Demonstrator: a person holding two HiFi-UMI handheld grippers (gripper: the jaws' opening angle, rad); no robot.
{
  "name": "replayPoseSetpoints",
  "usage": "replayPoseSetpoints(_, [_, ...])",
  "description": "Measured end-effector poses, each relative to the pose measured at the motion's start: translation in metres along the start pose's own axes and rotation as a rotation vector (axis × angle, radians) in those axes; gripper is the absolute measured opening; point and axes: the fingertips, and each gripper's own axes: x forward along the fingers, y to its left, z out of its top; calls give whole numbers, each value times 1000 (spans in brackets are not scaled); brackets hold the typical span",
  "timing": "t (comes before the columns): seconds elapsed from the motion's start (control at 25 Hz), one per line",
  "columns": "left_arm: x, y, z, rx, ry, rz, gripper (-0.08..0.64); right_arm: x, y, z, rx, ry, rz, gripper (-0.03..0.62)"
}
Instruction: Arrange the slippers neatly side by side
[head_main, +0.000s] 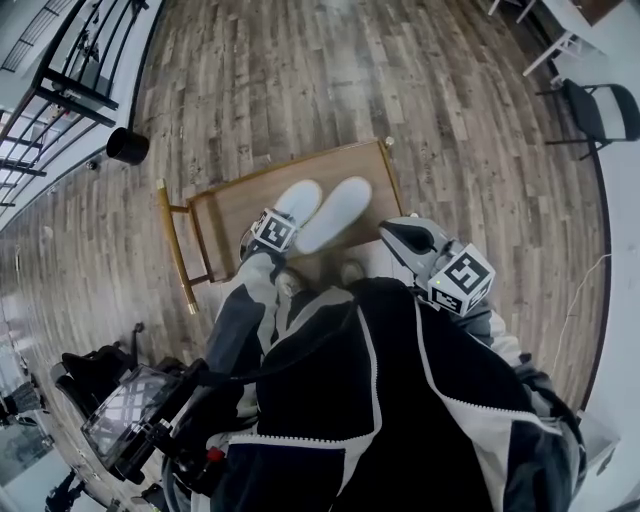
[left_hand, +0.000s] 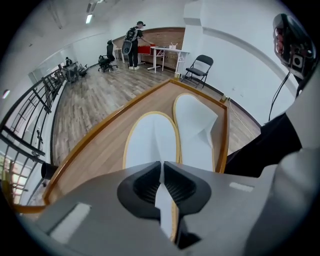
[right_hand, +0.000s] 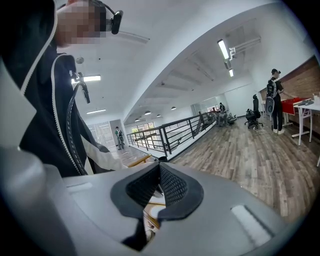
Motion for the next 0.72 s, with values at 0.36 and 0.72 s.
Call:
replayPoseSetpoints(0.36, [-22, 8, -1, -175, -121, 22, 32, 7, 7, 0, -4, 9, 46, 5])
replayPoseSetpoints(0.72, [-107, 10, 35, -349, -461, 110, 32, 37, 26, 7, -28, 14, 169, 5])
